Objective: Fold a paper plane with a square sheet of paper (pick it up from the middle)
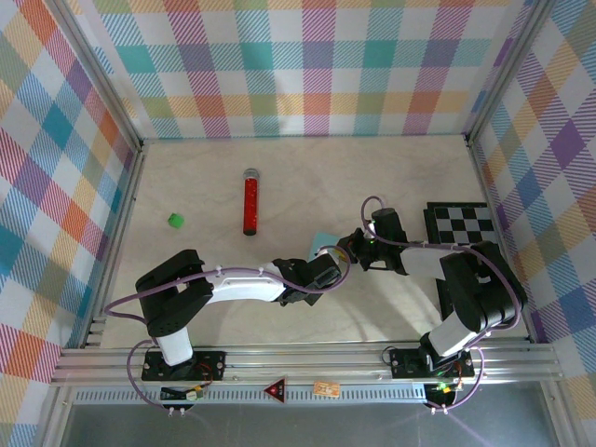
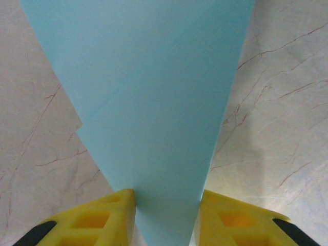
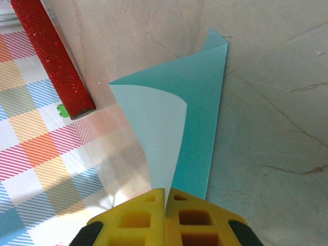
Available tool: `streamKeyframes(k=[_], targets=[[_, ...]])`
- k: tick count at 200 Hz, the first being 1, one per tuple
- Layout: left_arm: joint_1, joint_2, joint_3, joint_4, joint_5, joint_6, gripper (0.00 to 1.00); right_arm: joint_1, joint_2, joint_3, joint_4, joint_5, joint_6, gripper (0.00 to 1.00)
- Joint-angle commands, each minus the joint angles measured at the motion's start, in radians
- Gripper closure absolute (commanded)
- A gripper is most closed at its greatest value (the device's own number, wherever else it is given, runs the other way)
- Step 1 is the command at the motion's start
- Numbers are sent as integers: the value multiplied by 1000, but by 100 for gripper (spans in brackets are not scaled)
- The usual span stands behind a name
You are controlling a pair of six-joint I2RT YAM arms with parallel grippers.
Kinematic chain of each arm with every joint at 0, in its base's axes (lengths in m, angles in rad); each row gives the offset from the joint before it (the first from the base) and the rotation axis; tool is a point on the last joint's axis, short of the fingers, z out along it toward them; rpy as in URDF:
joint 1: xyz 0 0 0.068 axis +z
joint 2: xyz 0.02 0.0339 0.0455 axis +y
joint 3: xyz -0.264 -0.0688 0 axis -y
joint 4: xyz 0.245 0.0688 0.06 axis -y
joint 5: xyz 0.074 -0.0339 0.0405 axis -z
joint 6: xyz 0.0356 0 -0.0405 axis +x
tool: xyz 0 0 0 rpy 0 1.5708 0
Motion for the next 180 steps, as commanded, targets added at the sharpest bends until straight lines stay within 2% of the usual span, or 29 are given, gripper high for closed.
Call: streamKeyframes(k=[1, 103, 180], targets=[[-15, 9, 7, -14, -21, 15, 66, -5, 9, 9, -7, -1, 3, 95], [-31, 16, 2, -8, -54, 40, 59, -5, 8, 16, -3, -14, 7, 95], [-56, -27, -23, 41, -79, 32, 48, -4, -3, 10, -3, -7, 11, 95]])
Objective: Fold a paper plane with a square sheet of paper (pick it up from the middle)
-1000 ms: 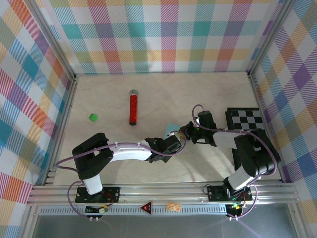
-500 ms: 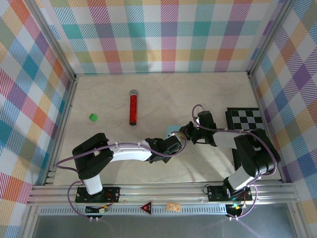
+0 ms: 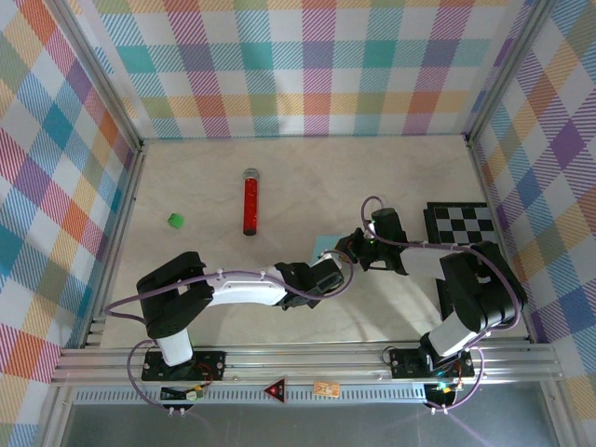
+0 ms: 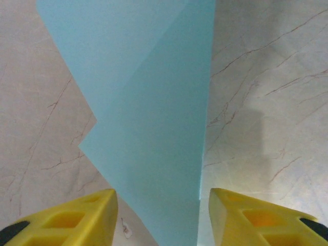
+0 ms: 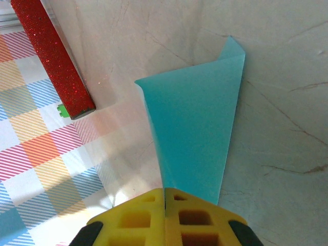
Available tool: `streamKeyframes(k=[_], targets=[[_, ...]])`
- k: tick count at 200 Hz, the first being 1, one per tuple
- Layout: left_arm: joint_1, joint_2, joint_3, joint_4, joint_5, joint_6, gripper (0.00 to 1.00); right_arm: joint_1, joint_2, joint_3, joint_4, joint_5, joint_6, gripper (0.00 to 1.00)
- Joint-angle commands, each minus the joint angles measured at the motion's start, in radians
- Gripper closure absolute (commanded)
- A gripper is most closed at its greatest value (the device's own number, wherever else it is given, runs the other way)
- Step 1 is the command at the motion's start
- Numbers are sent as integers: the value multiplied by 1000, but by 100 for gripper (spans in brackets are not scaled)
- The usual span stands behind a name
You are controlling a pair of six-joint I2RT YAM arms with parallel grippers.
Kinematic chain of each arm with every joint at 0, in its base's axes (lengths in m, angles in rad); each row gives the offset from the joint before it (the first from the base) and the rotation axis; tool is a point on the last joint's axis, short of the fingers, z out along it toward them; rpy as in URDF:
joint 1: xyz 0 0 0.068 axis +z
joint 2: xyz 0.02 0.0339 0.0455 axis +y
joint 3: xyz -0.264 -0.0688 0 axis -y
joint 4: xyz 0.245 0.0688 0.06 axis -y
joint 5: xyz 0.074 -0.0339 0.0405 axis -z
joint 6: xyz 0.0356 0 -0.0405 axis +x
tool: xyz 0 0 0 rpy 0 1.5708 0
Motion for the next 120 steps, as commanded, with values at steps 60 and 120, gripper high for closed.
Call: streamKeyframes(k=[60, 120], targets=[[-31, -6, -20, 44, -71, -3, 50, -5, -6, 8, 4, -14, 13, 95], [-31, 17, -11, 43, -81, 2, 66, -5, -9, 5, 8, -15, 16, 95]])
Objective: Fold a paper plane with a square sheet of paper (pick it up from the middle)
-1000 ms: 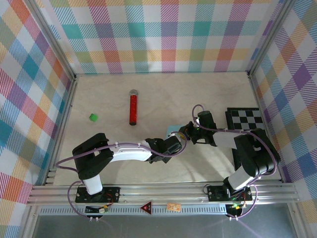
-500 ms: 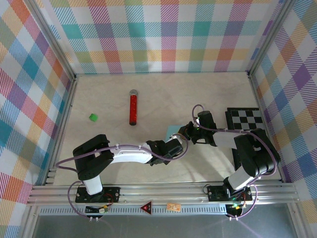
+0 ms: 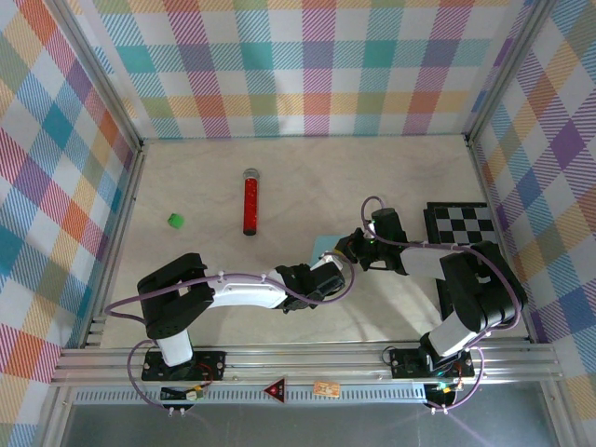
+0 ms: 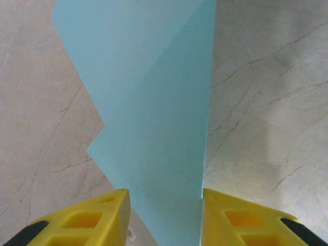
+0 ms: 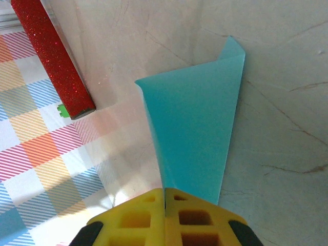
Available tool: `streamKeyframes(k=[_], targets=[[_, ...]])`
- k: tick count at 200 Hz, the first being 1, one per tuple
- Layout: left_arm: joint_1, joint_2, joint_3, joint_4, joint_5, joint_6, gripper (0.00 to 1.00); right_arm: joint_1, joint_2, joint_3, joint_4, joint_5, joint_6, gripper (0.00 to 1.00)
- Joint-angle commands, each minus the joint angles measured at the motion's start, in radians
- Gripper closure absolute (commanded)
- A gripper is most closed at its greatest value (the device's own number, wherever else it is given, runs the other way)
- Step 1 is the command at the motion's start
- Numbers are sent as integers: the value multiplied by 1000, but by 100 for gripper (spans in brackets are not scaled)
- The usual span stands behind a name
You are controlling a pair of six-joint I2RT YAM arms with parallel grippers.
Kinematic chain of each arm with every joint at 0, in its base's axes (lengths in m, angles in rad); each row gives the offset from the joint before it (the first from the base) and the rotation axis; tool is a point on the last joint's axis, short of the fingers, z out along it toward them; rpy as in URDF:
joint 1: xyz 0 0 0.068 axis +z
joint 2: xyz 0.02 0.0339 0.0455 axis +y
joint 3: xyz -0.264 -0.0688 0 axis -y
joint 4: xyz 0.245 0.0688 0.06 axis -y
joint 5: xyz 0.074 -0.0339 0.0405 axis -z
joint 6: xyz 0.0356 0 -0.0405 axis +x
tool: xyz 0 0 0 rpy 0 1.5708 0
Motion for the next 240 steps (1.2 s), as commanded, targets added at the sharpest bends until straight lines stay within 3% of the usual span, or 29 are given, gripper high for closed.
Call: streamKeyframes(k=[1, 27, 53, 77, 139, 202, 240], targets=[[-14, 18, 1, 11, -23, 5, 66, -5, -8, 5, 7, -14, 13, 95], [-15, 25, 3, 6, -23, 5, 69, -5, -14, 5, 5, -14, 15, 95], [-15, 30, 1, 3, -25, 5, 58, -5, -17, 11, 3, -17, 15, 95], [-16, 36, 3, 9, -25, 5, 57, -5, -17, 11, 3, -17, 18, 94], [-15, 33, 2, 11, -36, 5, 73, -5, -11, 10, 0, -14, 14, 94], [-16, 11, 1, 20, -28, 2, 75, -5, -6, 14, -5, -14, 13, 93], [-16, 1, 7, 24, -31, -1, 69, -5, -6, 13, -6, -13, 15, 93]])
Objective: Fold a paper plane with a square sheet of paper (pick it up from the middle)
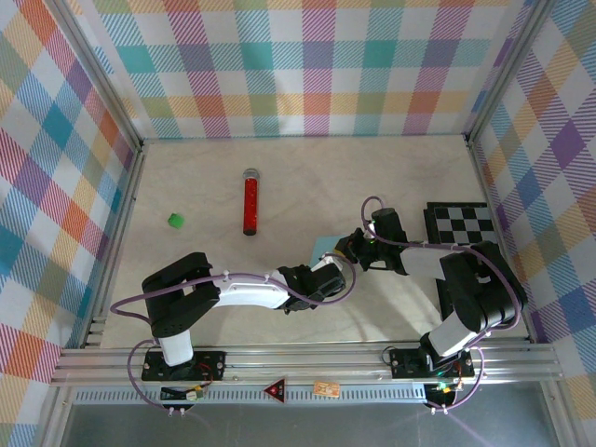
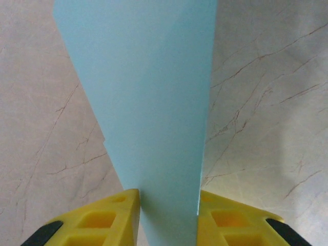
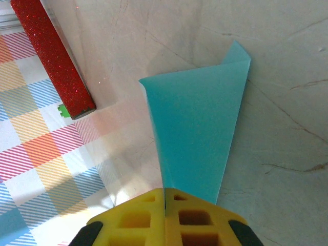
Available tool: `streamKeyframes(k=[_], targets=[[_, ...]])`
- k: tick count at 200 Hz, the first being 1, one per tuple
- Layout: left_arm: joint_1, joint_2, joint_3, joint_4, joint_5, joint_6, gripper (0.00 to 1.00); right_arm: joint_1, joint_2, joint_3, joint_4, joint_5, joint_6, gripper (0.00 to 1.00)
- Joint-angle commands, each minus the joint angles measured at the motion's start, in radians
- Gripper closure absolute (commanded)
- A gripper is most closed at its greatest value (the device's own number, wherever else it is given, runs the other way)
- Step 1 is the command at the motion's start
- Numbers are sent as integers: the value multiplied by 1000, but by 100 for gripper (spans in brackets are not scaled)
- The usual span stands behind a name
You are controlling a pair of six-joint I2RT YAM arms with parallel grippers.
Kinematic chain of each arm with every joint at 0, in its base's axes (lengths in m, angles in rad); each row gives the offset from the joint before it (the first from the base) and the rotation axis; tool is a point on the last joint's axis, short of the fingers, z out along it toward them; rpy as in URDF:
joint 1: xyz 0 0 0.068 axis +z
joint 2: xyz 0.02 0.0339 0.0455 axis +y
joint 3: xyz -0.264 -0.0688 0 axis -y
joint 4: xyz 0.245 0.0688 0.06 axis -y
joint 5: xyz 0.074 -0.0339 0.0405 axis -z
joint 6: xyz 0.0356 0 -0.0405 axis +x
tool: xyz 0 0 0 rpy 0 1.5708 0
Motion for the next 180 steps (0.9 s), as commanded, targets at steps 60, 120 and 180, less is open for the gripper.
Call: streamKeyframes(k=[60, 120, 180], targets=[[-15, -25, 5, 5, -20, -15, 72, -5, 1, 10, 1, -12, 12, 93], [-15, -57, -10, 27, 5, -27, 67, -5, -3, 3, 4, -8, 11, 93], [-15, -29, -20, 4, -10, -41, 68, -5, -11, -3, 6, -9, 13, 93]])
